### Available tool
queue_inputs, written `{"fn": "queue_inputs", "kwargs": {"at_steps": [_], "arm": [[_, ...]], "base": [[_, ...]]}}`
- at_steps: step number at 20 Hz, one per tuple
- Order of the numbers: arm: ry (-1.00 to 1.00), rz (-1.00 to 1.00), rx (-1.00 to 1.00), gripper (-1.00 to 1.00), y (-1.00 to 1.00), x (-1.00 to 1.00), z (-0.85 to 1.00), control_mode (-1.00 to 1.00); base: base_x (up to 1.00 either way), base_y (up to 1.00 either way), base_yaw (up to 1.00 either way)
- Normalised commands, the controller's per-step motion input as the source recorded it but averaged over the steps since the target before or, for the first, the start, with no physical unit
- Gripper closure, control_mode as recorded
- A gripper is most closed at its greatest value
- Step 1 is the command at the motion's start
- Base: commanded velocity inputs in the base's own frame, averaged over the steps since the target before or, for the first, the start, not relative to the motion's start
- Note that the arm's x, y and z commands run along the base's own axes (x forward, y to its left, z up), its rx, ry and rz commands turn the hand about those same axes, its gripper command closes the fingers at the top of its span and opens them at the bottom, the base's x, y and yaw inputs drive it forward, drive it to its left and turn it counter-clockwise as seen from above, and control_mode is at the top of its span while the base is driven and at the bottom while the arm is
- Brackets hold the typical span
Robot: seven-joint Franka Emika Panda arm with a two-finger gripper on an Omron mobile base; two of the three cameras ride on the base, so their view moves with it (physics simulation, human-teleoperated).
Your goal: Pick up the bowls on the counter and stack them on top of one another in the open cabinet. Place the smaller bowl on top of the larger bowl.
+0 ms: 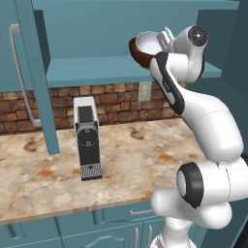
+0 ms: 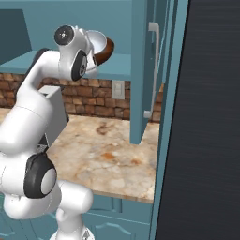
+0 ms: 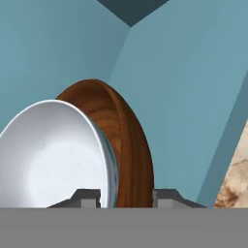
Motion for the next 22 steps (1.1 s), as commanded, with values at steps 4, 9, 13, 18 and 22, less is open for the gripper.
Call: {"fn": "queue_inputs", "kwargs": {"at_steps": [4, 9, 13, 18, 22], "arm": [[0.01, 0.0, 0.0, 1.0, 0.0, 0.26, -0.02, -1.0], [0.0, 0.0, 0.0, 1.0, 0.0, 0.0, 0.0, -1.0], [0.01, 0.0, -0.01, 1.0, 0.01, 0.23, -0.02, -1.0], [0.05, 0.0, -0.06, 1.0, 0.01, 0.27, -0.12, -1.0], [0.09, 0.0, -0.08, 1.0, 0.0, 0.27, -0.19, -1.0]], "base": [[0.0, 0.0, 0.0], [0.0, 0.0, 0.0], [0.0, 0.0, 0.0], [0.0, 0.0, 0.0], [0.0, 0.0, 0.0]]}}
